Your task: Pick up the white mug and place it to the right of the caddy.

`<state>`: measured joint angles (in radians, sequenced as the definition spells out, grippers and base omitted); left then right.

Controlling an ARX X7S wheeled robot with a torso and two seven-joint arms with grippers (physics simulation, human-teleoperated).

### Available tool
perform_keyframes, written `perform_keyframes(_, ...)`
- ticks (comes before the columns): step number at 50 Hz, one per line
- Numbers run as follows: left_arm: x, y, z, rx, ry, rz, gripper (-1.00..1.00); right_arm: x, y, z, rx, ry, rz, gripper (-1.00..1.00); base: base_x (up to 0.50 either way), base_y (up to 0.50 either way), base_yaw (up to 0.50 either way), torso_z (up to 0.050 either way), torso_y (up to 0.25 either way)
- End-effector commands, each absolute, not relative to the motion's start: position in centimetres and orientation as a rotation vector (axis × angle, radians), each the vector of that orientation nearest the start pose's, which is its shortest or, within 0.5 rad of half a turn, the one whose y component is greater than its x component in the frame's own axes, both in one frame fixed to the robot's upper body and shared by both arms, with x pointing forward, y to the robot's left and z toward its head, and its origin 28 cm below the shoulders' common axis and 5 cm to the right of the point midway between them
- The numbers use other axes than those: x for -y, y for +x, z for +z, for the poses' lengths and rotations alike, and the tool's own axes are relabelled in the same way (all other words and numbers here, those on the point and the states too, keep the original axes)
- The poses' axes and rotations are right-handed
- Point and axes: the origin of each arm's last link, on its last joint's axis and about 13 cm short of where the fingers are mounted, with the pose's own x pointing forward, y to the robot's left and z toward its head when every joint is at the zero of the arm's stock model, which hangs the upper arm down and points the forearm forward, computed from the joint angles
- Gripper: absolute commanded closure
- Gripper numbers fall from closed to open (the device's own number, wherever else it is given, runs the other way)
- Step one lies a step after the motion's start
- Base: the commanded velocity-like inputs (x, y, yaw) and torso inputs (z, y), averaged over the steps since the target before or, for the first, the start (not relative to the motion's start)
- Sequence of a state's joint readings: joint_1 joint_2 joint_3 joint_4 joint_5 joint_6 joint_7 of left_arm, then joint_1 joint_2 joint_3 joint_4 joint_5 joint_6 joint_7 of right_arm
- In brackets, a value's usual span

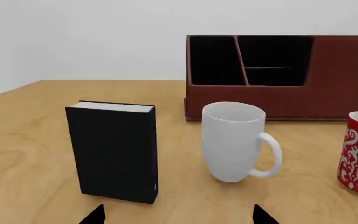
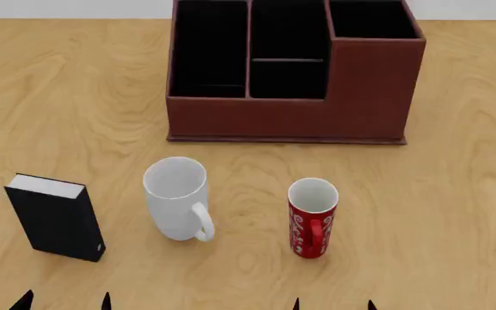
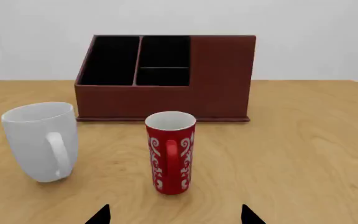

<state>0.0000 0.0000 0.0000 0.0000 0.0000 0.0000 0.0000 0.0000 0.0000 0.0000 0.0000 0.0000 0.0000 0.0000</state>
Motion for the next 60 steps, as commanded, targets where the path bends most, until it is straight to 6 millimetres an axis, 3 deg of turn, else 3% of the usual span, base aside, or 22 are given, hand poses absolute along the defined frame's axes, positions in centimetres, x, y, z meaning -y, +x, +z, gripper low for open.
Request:
perform_keyframes(1, -20.6, 21.0, 1.3, 0.0, 0.0, 0.0, -1.0, 9.6, 21.1, 1.1, 0.0, 0.0, 0.0, -1.0, 0.0, 0.0, 0.0, 0.0, 0.0)
perform_keyframes(8, -20.9, 21.7, 6.4, 0.032, 0.057, 0.006, -1.0, 10.2, 21.3, 7.3, 0.023, -0.099, -0.02, -1.0, 0.0, 0.0, 0.0, 0.0, 0.0)
perform_keyframes(11, -21.2, 21.7, 11.3, 0.068, 0.082, 0.041, -1.0, 10.3, 22.0, 11.6, 0.05, -0.152, -0.051, -1.0, 0.0, 0.0, 0.0, 0.0, 0.0)
perform_keyframes(17, -21.0, 21.9, 13.4, 0.093, 0.079, 0.033, -1.0, 10.2, 22.4, 14.3, 0.082, -0.178, -0.041, -1.0, 0.0, 0.0, 0.0, 0.0, 0.0)
perform_keyframes(25, -20.6, 22.6, 14.1, 0.088, 0.102, 0.036, -1.0, 10.1, 22.8, 15.7, 0.077, -0.2, -0.03, -1.0, 0.0, 0.0, 0.0, 0.0, 0.0)
perform_keyframes(45, -20.7, 22.9, 14.0, 0.091, 0.105, 0.041, -1.0, 10.0, 22.9, 15.7, 0.089, -0.176, -0.038, -1.0, -0.03, -0.42, 0.0, 0.0, 0.0)
perform_keyframes(60, -20.8, 23.0, 13.6, 0.082, 0.094, 0.036, -1.0, 10.2, 22.6, 15.8, 0.075, -0.181, -0.079, -1.0, 0.18, -0.01, 0.0, 0.0, 0.0)
